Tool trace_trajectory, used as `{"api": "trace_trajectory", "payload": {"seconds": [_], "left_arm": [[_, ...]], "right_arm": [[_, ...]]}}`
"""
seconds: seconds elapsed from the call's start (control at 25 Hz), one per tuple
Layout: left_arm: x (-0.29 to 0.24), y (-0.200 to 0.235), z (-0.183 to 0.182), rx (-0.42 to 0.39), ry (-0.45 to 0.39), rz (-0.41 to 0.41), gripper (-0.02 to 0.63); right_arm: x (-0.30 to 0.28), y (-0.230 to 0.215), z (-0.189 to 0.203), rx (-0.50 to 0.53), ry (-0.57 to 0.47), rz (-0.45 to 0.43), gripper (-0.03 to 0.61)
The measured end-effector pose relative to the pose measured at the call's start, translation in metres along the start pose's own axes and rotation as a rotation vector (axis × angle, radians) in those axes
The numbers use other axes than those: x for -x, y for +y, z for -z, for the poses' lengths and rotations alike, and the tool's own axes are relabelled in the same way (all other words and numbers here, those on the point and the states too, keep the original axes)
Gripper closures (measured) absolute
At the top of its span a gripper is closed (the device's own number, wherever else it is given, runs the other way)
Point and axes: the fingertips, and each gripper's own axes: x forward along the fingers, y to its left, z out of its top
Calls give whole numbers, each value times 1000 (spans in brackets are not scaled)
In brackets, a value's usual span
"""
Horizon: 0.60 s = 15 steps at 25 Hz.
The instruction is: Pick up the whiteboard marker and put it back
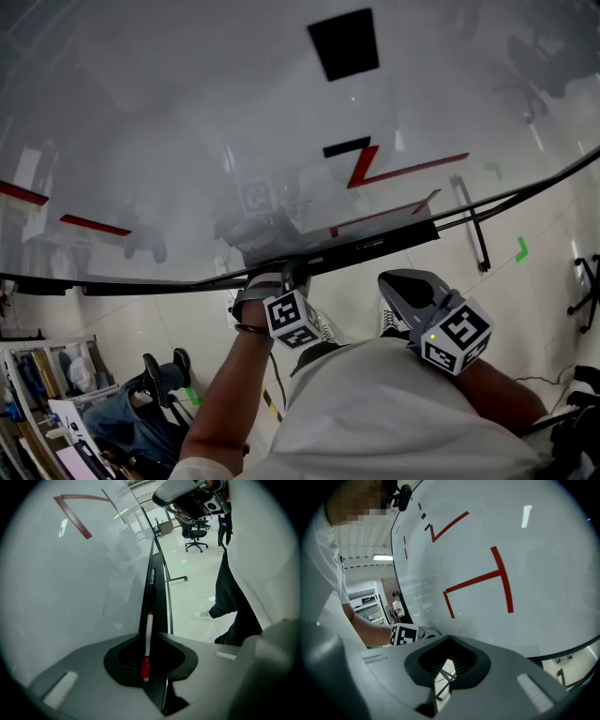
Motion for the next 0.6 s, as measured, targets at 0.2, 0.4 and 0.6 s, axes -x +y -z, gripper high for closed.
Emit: {"api": "trace_trajectory", "payload": {"seconds": [0.2, 0.4, 0.6], "left_arm": [[-1, 2, -1, 5, 2, -19, 545], [-2, 4, -1, 7, 20, -44, 545], [-4, 6, -1, -6, 40, -80, 554]], "right_arm": [[1, 1, 0, -1, -1, 0, 577], [1, 2, 0, 1, -2, -4, 577], [-2, 3, 1, 1, 1, -12, 577]]}}
